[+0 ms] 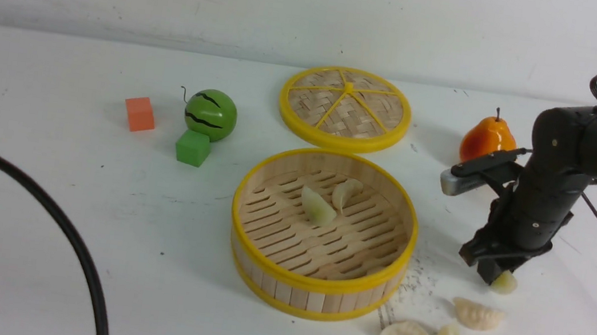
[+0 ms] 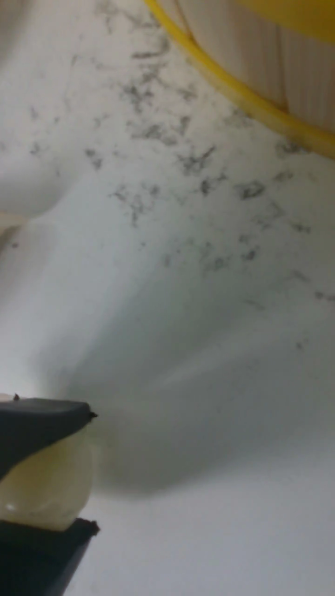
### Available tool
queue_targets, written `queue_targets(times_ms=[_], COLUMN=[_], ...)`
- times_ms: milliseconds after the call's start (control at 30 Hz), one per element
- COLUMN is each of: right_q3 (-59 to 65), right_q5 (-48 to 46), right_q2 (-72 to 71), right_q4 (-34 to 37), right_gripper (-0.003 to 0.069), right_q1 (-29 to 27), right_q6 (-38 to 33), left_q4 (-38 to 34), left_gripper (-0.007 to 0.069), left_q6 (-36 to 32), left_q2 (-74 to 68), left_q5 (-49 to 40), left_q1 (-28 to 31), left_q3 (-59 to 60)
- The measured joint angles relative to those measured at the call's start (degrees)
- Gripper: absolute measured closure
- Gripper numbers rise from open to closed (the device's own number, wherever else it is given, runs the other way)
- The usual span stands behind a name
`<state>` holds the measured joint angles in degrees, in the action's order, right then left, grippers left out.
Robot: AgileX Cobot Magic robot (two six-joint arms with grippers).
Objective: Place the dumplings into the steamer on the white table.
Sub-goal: 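Reach for and grasp a dumpling lying on the table beside the steamer, then place the dumpling in the bamboo steamer basket with the right gripper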
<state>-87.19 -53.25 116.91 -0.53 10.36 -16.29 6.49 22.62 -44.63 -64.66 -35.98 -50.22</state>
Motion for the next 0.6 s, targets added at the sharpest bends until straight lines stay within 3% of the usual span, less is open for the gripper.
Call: queue_targets(times_ms=[133, 333, 433, 600], right_q3=[-2.7, -9.8, -12.2, -12.6], right_q5=[-1.1, -0.4, 3.0, 12.5], right_q2=[-3.7, -6.5, -3.3, 2.6], right_q4=[0.1, 3.4, 4.2, 4.2], right_gripper=[0.0405, 0.0407, 0.0407, 0.0407], right_q1=[3.2, 15.6, 20.6, 24.6], right_q6=[2.2, 4.6, 7.9, 11.0], left_q4=[0.1, 0.1, 0.2, 0.2], left_gripper=[0.0637, 0.0635, 0.0635, 0.0633], left_q6=[0.0, 0.0, 0.0, -0.8], left_q2=[0.0, 0.0, 0.0, 0.0], left_q5=[0.0, 0.9, 1.1, 1.4], left_q1=[0.0, 0.0, 0.0, 0.0], left_q3=[0.0, 0.0, 0.0, 0.0])
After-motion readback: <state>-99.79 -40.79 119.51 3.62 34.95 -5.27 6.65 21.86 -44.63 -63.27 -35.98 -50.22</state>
